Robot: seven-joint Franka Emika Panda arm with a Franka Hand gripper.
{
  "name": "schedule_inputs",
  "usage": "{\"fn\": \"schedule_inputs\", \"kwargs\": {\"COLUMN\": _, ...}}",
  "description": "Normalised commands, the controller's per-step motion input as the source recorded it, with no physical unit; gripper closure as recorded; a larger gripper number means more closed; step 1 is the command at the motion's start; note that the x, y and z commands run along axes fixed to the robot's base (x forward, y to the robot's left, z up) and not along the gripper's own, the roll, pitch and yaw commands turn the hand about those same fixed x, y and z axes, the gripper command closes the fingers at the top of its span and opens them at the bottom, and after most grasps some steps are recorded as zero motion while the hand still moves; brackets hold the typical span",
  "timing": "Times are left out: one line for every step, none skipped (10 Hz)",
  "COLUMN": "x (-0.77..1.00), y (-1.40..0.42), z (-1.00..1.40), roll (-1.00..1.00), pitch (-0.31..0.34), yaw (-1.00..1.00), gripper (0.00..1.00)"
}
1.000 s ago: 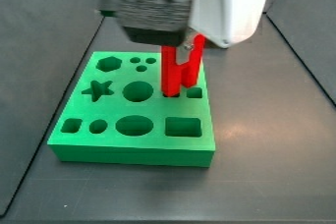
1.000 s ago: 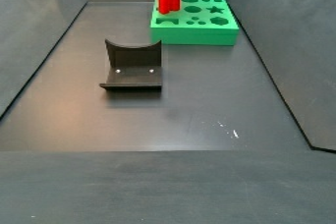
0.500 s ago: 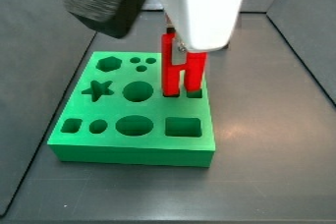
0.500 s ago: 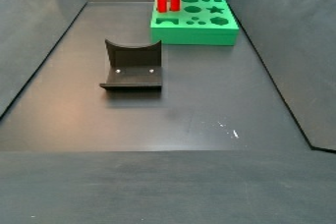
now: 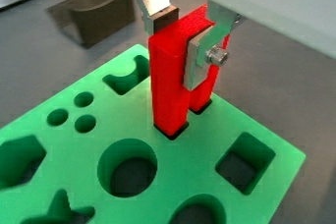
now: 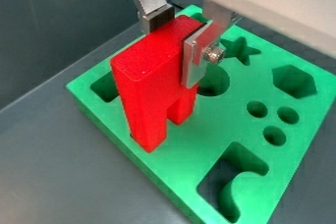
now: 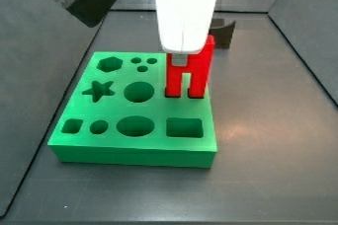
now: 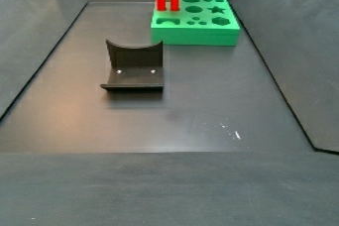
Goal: Insert the double-square object.
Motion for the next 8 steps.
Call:
{"fn": "schedule_inputs", "kwargs": {"x": 0.00, "y": 0.00, "z": -0.37, "roll": 0.06, "pitch": -0.134, "yaw": 0.00, "gripper": 1.00}}
{"fn": "schedule_inputs", "kwargs": {"x": -0.05, "y": 0.00, "z": -0.45, "roll": 0.00, "pitch": -0.170, "yaw": 0.11, "gripper": 1.00}}
{"fn": "schedule_inputs", "kwargs": {"x": -0.11, "y": -0.03, "z": -0.33, "roll": -0.06, "pitch": -0.067, "yaw": 0.35, "gripper": 1.00}}
{"fn": "schedule_inputs", "kwargs": {"x": -0.08, "y": -0.10, "z": -0.24, "roll": -0.09, "pitch": -0.037, "yaw": 0.52, "gripper": 1.00}}
{"fn": "schedule_inputs", "kwargs": {"x": 0.00, "y": -0.12, "z": -0.23, "roll": 0.00, "pitch": -0.019, "yaw": 0.52, "gripper": 1.00}}
{"fn": "schedule_inputs", "kwargs": {"x": 0.25, "y": -0.21, "z": -0.35, "roll": 0.02, "pitch": 0.000, "yaw": 0.15, "gripper": 1.00}}
{"fn": "schedule_inputs", "kwargs": {"x": 0.33, "y": -0.21, "z": -0.38, "roll": 0.01, "pitch": 0.000, "yaw": 0.00, "gripper": 1.00}}
{"fn": "schedule_inputs", "kwargs": {"x": 0.32, "y": -0.12, "z": -0.39, "roll": 0.09, "pitch": 0.000, "yaw": 0.11, "gripper": 1.00}}
